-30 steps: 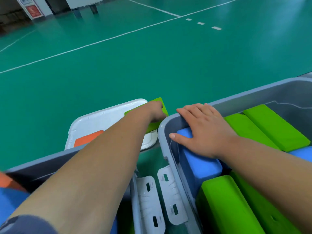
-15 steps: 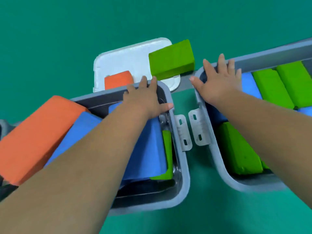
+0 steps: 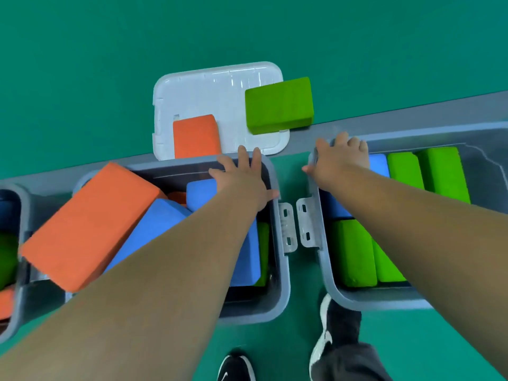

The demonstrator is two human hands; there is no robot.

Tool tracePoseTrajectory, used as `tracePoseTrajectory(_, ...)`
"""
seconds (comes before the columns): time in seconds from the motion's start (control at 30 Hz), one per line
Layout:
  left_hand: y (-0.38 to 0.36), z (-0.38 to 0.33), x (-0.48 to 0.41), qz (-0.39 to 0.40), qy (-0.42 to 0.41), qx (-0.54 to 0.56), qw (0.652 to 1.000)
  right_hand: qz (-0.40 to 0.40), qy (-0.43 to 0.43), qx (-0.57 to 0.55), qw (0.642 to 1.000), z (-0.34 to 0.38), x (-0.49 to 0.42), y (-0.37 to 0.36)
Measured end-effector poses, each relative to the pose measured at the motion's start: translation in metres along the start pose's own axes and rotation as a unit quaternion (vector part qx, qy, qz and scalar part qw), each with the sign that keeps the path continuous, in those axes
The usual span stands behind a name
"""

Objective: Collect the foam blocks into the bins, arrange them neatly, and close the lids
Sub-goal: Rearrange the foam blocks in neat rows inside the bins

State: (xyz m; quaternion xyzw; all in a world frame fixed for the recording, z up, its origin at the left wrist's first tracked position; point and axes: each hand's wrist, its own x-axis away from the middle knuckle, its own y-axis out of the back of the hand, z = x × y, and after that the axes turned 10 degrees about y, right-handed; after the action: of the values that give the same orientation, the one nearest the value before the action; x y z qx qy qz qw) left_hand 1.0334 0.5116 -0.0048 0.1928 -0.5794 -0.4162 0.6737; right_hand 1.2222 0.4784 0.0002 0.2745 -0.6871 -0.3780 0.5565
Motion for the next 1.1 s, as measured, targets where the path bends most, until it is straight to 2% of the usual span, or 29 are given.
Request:
tracePoseTrajectory(0.23, 0.017, 0.008, 0.004, 0.061, -0.027, 0.044, 0.997, 0.049, 0.047, 0.01, 0.998, -0.013, -0.012, 0.024)
tracePoseTrajectory(0.4, 0.066, 0.019, -0.027, 0.104, -0.083, 0.052, 0.99, 0.097, 0.073, 0.022, 0.992, -0.01, -0.031, 0.043)
tracePoseTrajectory(0.53, 0.074, 0.025, -0.04, 0.079, -0.112, 0.047, 0.989, 0.136, 0.082, 0.033, 0.987, -0.002, -0.051, 0.045)
tracePoseTrajectory(0.6, 0.067, 0.029, -0.046, 0.064, -0.104, 0.084, 0.989, 0.119, 0.1, 0.029, 0.987, 0.005, -0.057, 0.038)
tracePoseTrajectory(0.67, 0.062, 0.035, -0.053, 0.058, -0.109, 0.118, 0.985, 0.081, 0.12, -0.032, 0.989, 0.015, -0.06, 0.028)
tracePoseTrajectory(0.73, 0.059, 0.045, -0.06, 0.048, -0.109, 0.183, 0.976, 0.031, 0.137, -0.162, 0.977, 0.029, -0.061, 0.019)
tracePoseTrajectory(0.83, 0.057, 0.064, -0.08, 0.05, -0.039, 0.372, 0.926, -0.007, 0.182, -0.293, 0.939, 0.057, -0.061, 0.012)
tracePoseTrajectory(0.87, 0.055, 0.071, -0.092, 0.046, -0.01, 0.42, 0.906, -0.007, 0.196, -0.321, 0.926, 0.067, -0.06, 0.011)
tracePoseTrajectory(0.9, 0.054, 0.077, -0.107, 0.032, 0.01, 0.433, 0.901, -0.003, 0.203, -0.348, 0.915, 0.076, -0.06, 0.011)
tracePoseTrajectory(1.0, 0.051, 0.094, -0.166, -0.021, 0.018, 0.301, 0.953, 0.003, 0.198, -0.37, 0.908, 0.101, -0.071, 0.001)
tracePoseTrajectory(1.1, 0.048, 0.102, -0.221, -0.007, 0.042, 0.191, 0.981, 0.011, 0.192, -0.346, 0.918, 0.113, -0.083, -0.007)
